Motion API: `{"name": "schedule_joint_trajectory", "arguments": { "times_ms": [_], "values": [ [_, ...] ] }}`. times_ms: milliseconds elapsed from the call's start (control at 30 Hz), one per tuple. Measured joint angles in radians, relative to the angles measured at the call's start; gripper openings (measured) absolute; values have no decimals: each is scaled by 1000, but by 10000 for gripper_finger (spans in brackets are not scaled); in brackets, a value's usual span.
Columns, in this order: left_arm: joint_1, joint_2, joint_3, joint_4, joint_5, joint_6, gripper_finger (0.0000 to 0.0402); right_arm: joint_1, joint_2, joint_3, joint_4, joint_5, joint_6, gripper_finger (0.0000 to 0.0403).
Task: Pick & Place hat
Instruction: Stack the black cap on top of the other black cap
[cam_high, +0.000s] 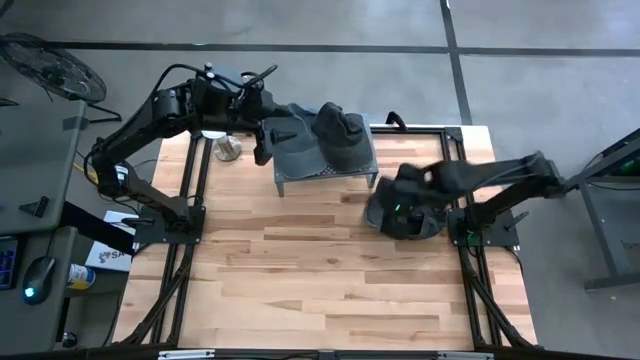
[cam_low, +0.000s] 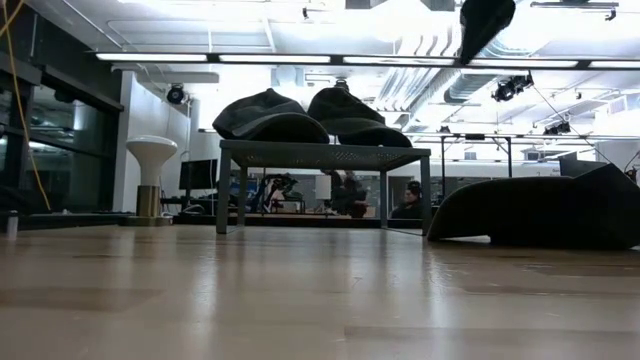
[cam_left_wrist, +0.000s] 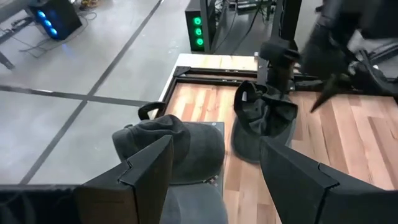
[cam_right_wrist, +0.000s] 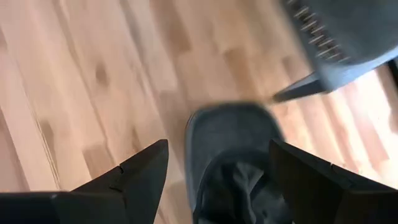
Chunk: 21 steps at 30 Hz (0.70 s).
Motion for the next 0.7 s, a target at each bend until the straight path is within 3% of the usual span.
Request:
{"name": "schedule_joint_trajectory", "arguments": {
  "times_ms": [367,700],
  "values": [
    [0,21,0,-1,56,8,232,167,230,0,-85,-18,76,270],
    [0,20,0,-2,67,8,232,226,367,-22,-73,94,84,270]
  ]
}}
